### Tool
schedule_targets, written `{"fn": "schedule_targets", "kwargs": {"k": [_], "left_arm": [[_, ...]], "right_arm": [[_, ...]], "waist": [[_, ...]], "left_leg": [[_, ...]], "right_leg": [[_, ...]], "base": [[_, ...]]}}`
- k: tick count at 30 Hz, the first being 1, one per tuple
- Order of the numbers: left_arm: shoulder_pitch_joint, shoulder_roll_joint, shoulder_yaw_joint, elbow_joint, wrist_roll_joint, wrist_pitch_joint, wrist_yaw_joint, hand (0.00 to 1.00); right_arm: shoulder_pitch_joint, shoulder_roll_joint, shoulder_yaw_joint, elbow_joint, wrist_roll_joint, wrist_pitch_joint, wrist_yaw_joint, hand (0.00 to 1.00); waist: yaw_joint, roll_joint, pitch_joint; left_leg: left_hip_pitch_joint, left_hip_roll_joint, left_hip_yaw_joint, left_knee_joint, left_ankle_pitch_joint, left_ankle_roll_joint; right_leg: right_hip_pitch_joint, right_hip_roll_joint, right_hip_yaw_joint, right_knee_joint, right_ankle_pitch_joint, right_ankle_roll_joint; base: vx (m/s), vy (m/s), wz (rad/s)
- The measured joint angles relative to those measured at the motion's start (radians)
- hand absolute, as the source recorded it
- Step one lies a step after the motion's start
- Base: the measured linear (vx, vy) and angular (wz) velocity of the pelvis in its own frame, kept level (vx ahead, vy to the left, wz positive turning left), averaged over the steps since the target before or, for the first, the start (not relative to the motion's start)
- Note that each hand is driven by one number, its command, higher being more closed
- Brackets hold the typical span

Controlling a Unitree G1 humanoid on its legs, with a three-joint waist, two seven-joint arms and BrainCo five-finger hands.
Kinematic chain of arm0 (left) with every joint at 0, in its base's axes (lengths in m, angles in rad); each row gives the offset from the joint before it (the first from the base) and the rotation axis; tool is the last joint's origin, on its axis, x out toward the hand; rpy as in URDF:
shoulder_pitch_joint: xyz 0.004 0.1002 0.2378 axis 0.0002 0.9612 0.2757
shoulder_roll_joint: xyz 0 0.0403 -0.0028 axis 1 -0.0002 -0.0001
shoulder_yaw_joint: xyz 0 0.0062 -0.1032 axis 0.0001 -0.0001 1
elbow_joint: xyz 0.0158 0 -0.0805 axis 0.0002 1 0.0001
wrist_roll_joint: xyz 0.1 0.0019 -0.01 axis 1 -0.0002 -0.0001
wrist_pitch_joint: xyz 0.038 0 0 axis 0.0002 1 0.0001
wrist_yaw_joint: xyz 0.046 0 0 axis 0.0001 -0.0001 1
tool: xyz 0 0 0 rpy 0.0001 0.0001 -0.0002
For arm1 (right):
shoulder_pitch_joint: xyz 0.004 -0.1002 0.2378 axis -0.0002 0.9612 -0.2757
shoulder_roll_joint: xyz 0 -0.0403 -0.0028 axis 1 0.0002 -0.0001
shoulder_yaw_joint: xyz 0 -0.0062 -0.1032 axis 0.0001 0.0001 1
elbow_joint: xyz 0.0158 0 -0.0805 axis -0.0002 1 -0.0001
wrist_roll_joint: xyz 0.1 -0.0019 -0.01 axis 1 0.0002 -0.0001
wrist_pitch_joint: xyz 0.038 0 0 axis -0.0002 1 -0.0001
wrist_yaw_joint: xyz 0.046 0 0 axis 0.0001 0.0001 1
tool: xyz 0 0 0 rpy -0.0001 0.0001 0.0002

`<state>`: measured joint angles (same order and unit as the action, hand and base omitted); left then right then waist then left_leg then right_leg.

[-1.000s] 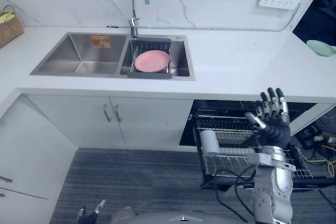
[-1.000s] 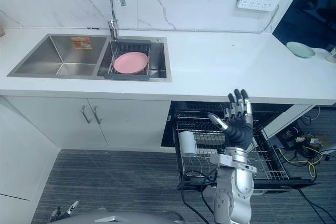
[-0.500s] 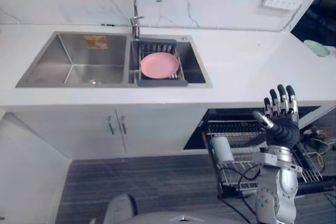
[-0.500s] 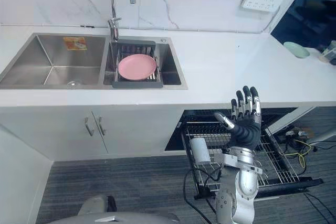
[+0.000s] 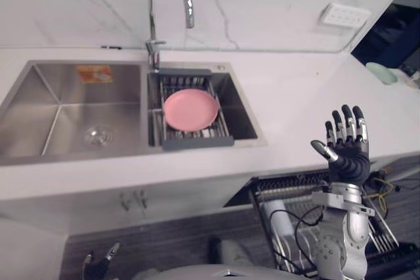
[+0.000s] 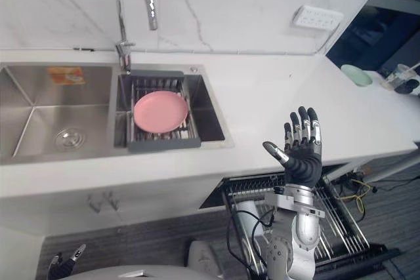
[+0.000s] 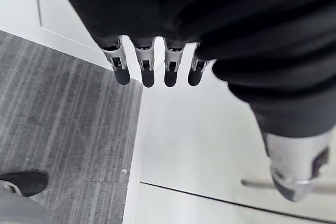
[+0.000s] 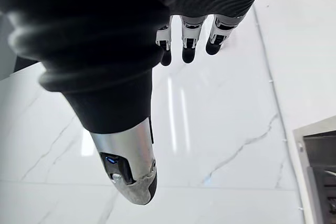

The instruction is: Walk over to the sink, pick up the cup, carry it to the dishwasher, place the cup inside the dishwasher, then close the dishwasher door

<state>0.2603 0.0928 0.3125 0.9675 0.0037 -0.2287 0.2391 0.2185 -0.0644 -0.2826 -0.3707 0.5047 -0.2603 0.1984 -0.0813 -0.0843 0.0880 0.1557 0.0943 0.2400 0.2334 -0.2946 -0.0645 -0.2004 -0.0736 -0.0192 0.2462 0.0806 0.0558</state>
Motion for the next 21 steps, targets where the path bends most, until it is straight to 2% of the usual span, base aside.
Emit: {"fn": "schedule_targets", "kwargs": {"k": [1,3,5,8,12,21], "left_arm": [[-0.005,-0.022,-0.003,-0.002,0.000,0.013,0.000,0.00],[-0.017,-0.061,-0.007,-0.010,0.000,0.014,0.001,0.00],[-0.030,-0.073,-0.008,-0.010,0.001,0.014,0.006,0.00],[-0.033,-0.073,-0.011,0.000,0.012,0.014,0.019,0.00],[-0.034,-0.070,-0.011,0.019,0.039,0.013,0.041,0.00],[-0.008,-0.028,-0.012,0.034,0.070,-0.005,0.072,0.00]], "right_arm": [[-0.009,-0.022,0.017,0.001,0.000,0.003,0.011,0.00],[-0.032,-0.051,0.027,-0.003,0.001,0.003,0.015,0.00],[-0.047,-0.058,0.027,-0.003,0.004,0.010,0.016,0.00],[-0.077,-0.062,0.030,-0.004,0.003,0.028,0.019,0.00],[-0.087,-0.062,0.036,-0.004,0.003,0.042,0.031,0.00],[-0.085,-0.066,0.057,0.000,-0.007,0.051,0.056,0.00]], "waist": [[0.009,0.038,-0.005],[0.005,0.073,-0.003],[0.006,0.086,0.002],[0.013,0.082,0.004],[0.022,0.076,0.009],[0.036,0.058,0.026]], "left_leg": [[0.011,0.034,0.001,0.013,-0.007,-0.003],[0.019,0.051,-0.022,0.004,-0.009,-0.002],[0.028,0.062,-0.051,-0.007,-0.005,0.000],[0.044,0.062,-0.054,-0.013,0.002,0.002],[0.042,0.037,-0.079,-0.060,0.003,0.001],[0.053,0.020,-0.083,-0.103,0.000,-0.006]], "right_leg": [[0.034,0.034,0.004,-0.047,-0.002,-0.006],[0.087,0.060,0.002,-0.146,0.004,-0.002],[0.118,0.078,0.002,-0.204,0.027,-0.008],[0.156,0.083,0.004,-0.264,0.053,-0.004],[0.164,0.068,0.004,-0.328,0.096,0.011],[0.163,0.039,-0.019,-0.336,0.105,0.016]], "base": [[0.31,-0.229,-0.41],[0.25,-0.171,-0.30],[0.16,-0.091,-0.08],[0.08,-0.008,-0.02],[-0.02,0.032,0.05],[-0.08,0.015,0.07]]}}
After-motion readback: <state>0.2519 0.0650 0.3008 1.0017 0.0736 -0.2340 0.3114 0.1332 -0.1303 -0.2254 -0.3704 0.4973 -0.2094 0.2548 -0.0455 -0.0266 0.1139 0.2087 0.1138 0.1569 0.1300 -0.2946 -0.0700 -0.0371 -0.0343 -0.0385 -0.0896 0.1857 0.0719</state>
